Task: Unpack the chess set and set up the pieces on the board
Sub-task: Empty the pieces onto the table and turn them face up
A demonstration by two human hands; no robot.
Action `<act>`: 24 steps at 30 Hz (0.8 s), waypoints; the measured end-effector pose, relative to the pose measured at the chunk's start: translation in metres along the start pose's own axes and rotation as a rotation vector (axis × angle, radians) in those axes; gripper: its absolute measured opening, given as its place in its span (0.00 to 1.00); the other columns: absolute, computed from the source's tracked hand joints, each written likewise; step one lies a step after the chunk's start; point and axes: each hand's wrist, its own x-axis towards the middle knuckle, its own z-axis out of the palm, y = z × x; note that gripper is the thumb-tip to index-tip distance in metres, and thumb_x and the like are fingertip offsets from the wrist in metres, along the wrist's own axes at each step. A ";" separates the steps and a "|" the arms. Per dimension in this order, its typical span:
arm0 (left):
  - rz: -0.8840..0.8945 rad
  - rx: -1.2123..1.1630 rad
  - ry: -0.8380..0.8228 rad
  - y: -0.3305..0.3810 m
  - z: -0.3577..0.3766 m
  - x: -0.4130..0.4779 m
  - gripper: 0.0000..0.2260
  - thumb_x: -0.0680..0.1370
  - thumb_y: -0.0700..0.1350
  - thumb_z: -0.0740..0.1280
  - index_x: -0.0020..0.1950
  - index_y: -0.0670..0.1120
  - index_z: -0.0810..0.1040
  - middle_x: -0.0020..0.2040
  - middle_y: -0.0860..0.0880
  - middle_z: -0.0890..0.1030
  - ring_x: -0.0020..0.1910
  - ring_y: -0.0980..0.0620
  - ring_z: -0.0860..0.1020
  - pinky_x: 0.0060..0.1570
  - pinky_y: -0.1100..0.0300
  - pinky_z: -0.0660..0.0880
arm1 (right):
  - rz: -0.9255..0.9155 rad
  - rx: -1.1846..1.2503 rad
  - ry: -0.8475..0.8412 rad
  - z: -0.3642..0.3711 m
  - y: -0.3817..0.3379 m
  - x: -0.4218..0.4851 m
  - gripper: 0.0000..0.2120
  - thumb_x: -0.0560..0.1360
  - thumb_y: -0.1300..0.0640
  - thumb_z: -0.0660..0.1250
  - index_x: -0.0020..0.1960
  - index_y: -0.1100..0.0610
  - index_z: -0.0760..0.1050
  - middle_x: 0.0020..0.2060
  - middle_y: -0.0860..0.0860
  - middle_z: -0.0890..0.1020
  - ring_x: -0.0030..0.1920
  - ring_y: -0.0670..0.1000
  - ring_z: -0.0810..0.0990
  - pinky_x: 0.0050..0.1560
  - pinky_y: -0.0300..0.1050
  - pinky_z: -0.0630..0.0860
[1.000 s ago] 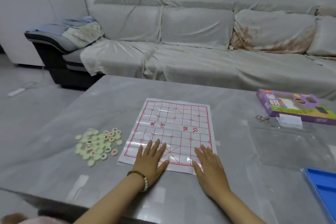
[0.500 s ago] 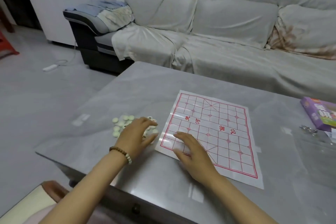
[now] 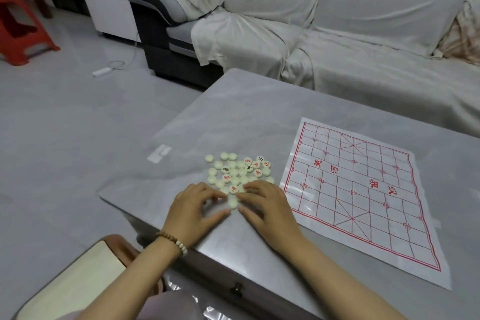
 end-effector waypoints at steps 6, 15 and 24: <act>0.014 0.032 -0.025 0.000 0.005 0.003 0.18 0.67 0.69 0.60 0.49 0.62 0.78 0.42 0.66 0.72 0.44 0.67 0.69 0.45 0.70 0.62 | 0.069 0.043 0.064 0.002 0.005 0.002 0.14 0.71 0.42 0.66 0.52 0.48 0.81 0.57 0.46 0.76 0.60 0.50 0.72 0.60 0.44 0.66; 0.027 0.027 -0.134 0.007 0.001 0.005 0.08 0.71 0.61 0.67 0.46 0.60 0.76 0.42 0.62 0.72 0.43 0.62 0.69 0.45 0.63 0.67 | 0.076 0.068 0.050 0.000 0.005 0.003 0.11 0.71 0.42 0.66 0.48 0.48 0.78 0.60 0.43 0.73 0.63 0.48 0.68 0.63 0.40 0.61; -0.093 -0.055 -0.062 0.011 0.003 0.011 0.08 0.71 0.56 0.69 0.36 0.57 0.73 0.36 0.59 0.72 0.39 0.62 0.69 0.38 0.64 0.63 | 0.145 0.155 0.088 0.001 0.006 -0.001 0.10 0.69 0.40 0.68 0.40 0.46 0.77 0.57 0.40 0.72 0.63 0.46 0.66 0.64 0.42 0.61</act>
